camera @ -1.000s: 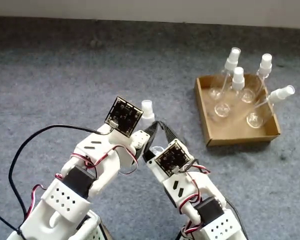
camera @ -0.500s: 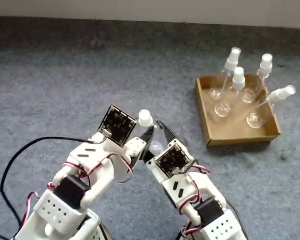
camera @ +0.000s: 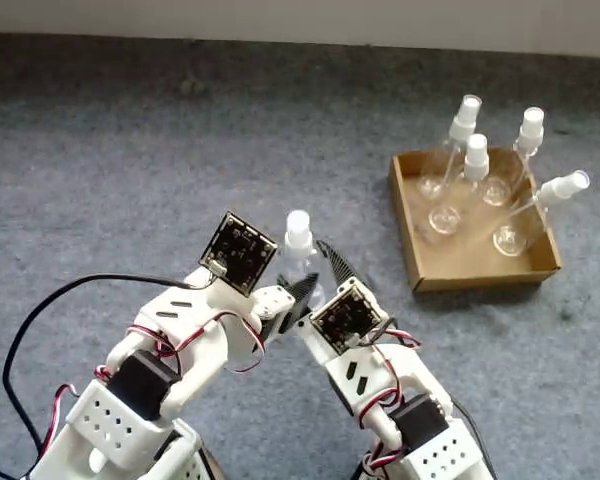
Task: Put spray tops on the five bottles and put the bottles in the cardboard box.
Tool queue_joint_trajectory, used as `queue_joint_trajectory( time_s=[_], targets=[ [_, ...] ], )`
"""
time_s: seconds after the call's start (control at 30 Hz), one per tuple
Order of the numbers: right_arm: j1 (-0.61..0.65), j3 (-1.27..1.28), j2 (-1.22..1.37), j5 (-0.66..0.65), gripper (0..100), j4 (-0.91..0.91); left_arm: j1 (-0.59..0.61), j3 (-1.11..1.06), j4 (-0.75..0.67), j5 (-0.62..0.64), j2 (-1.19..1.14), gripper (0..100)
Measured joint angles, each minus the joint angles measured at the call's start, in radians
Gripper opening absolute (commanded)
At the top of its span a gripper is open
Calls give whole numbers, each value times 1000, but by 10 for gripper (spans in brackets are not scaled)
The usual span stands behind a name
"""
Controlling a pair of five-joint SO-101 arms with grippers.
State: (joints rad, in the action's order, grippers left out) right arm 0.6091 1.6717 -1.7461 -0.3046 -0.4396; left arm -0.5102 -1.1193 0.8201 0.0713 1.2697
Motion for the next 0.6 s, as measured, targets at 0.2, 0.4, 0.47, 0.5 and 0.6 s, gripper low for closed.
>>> queue_joint_trajectory(
  time_s=[0.2, 0.4, 0.47, 0.5, 0.6],
  targets=[
    [0, 0, 0, -2, 84, 0, 5, 20, 54, 6, 3, 302],
    [0, 0, 0, -2, 84, 0, 69, 146, 203, 0, 3, 302],
    [0, 0, 0, -2, 84, 0, 92, 180, 238, 0, 3, 302],
    [0, 0, 0, -2, 84, 0, 101, 193, 249, 0, 3, 302],
    [0, 0, 0, -2, 84, 0, 169, 224, 261, 0, 3, 301]
  ],
)
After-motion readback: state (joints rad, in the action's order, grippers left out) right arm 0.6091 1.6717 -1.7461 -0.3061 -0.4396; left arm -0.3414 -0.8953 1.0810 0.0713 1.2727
